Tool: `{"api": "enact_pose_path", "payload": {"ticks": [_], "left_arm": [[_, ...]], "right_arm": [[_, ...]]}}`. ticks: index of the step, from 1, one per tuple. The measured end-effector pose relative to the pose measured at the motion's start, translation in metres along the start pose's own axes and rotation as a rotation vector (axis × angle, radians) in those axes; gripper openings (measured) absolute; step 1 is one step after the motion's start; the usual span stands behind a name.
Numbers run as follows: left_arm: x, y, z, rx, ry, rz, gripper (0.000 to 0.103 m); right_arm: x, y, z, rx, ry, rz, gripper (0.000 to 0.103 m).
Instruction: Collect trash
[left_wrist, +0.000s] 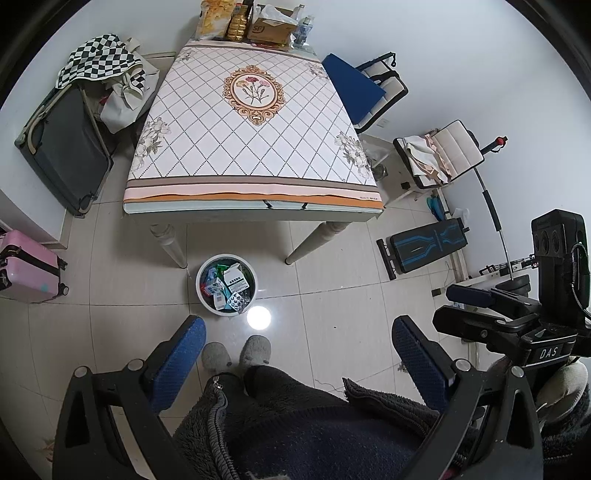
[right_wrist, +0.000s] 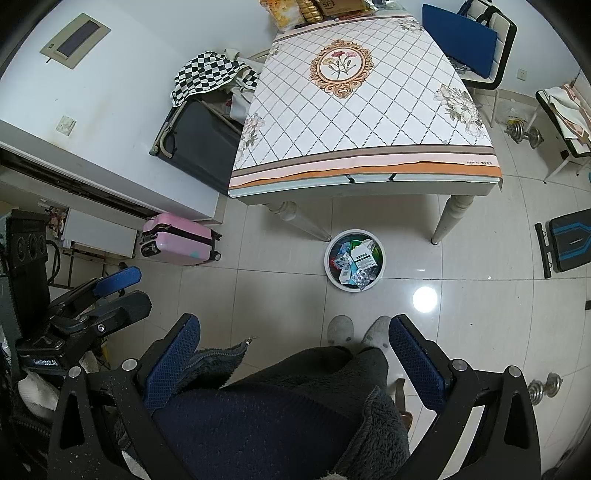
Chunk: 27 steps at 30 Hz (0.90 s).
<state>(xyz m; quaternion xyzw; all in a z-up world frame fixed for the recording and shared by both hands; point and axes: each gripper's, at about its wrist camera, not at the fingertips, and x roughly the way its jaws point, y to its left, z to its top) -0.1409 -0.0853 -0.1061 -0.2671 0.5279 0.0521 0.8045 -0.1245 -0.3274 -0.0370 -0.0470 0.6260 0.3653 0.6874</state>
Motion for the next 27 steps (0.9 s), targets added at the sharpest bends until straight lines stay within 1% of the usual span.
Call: {"api": "enact_pose_path", "payload": {"ticks": [27], "left_arm": [[-0.0052,0.0058,-0.0011,0.007,-0.001,-0.007,0.103]], "right_arm": [[-0.0023,0.0092,-0.0080,-0.011,0.005,0.006,0.103]]}}
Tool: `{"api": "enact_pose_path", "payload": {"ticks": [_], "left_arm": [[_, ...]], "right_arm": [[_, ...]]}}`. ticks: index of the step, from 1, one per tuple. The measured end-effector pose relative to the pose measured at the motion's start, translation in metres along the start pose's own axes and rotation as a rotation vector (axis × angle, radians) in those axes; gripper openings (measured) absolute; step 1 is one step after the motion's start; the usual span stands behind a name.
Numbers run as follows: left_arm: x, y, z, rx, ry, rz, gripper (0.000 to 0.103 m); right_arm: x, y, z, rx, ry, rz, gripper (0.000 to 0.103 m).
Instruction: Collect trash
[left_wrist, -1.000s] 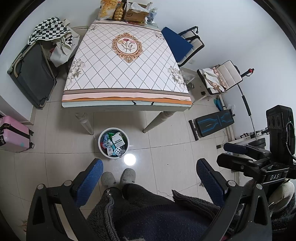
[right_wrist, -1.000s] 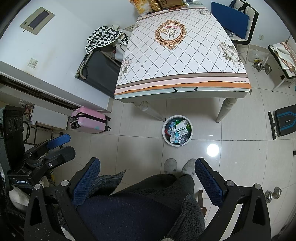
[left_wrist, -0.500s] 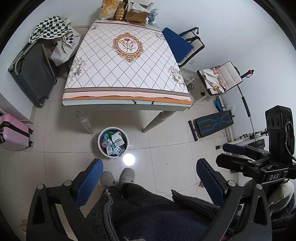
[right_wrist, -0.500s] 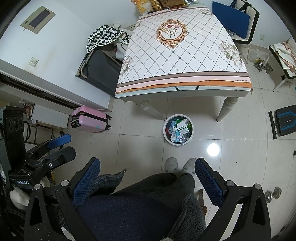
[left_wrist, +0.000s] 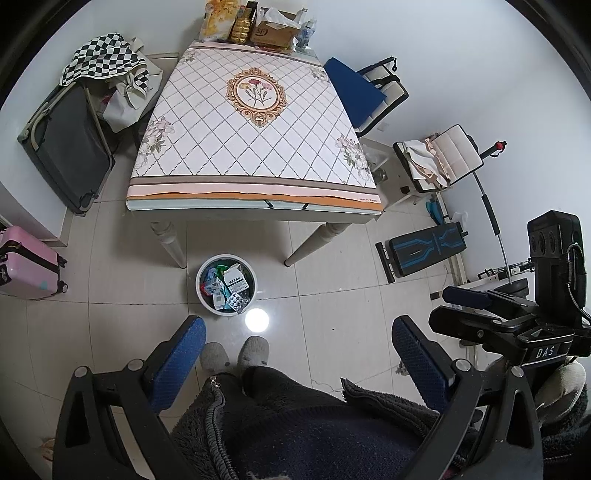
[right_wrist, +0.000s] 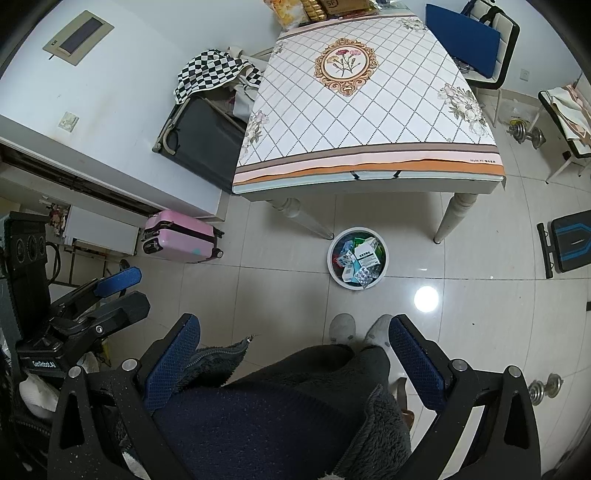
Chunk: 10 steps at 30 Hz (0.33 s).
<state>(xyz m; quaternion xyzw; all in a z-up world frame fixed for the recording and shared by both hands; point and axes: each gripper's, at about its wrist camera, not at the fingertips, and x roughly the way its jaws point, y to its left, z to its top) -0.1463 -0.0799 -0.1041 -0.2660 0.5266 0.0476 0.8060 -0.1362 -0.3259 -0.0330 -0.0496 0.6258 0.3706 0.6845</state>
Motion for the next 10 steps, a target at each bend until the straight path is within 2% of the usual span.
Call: {"api": "enact_pose_path", "payload": {"ticks": [10], "left_arm": [[-0.0046,0.0003,-0.0012,-0.005,-0.007,-0.003,0.103]], "right_arm": [[0.0006,-0.0002,0.0022,-0.001,0.000,0.000,0.103]]}}
